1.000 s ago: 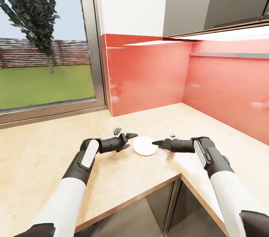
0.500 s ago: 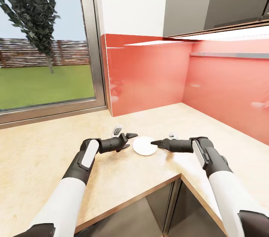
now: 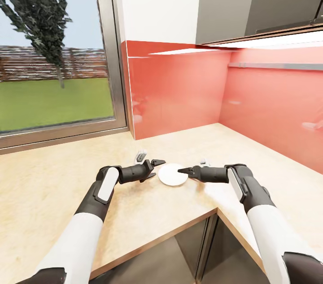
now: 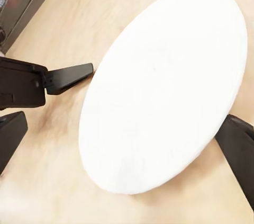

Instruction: Set up a coffee station on the kitchen countertop: keep the coffee maker on the countertop, move the bottle of coffee from the kitchen shelf to the counter next to the coffee maker, place a paper coffee filter on top of the coffee maker, put the saucer next to the coffee maker with the coffee cup on the saucer, and place the electric kettle next to the coffee maker.

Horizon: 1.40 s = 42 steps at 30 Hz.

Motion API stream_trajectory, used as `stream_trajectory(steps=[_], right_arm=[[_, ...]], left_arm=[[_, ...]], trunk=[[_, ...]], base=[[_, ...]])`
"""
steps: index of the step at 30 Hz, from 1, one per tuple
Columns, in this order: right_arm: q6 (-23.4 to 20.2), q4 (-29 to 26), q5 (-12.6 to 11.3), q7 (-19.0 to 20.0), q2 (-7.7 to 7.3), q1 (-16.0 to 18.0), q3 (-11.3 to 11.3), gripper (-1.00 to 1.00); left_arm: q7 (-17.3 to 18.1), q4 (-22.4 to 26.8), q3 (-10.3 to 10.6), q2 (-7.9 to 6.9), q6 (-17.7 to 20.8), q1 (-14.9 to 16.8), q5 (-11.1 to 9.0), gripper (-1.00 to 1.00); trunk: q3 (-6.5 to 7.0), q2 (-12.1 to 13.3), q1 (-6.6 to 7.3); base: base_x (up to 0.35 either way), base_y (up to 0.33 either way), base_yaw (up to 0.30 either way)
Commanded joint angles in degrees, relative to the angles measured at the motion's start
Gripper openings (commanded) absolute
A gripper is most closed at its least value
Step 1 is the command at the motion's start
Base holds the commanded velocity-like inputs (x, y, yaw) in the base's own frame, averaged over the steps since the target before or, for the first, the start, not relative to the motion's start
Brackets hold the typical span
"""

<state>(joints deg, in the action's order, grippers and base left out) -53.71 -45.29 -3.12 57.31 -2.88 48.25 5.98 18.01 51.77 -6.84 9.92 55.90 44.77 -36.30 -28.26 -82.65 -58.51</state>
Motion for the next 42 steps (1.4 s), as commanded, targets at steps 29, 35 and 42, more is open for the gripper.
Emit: stream_trajectory(steps=[29,35,42], right_arm=[[-0.1,0.0,-3.6,-0.1,1.36,0.0,0.0,1.00],[0.4,0.0,-3.6,-0.1,1.64,0.0,0.0,1.00],[3.0,0.0,-3.6,-0.1,2.04,0.0,-0.1,1.00]], left_arm=[[0.6,0.3,-0.3,0.08,0.4,0.1,0.4,1.00],[0.6,0.3,-0.3,0.08,0.4,0.1,0.4,1.00],[0.6,0.3,-0.3,0.08,0.4,0.1,0.4,1.00]], trunk=[[-0.07,0.0,0.00],[-0.07,0.0,0.00],[-0.07,0.0,0.00]], base=[[0.000,0.000,0.000],[0.000,0.000,0.000],[0.000,0.000,0.000]])
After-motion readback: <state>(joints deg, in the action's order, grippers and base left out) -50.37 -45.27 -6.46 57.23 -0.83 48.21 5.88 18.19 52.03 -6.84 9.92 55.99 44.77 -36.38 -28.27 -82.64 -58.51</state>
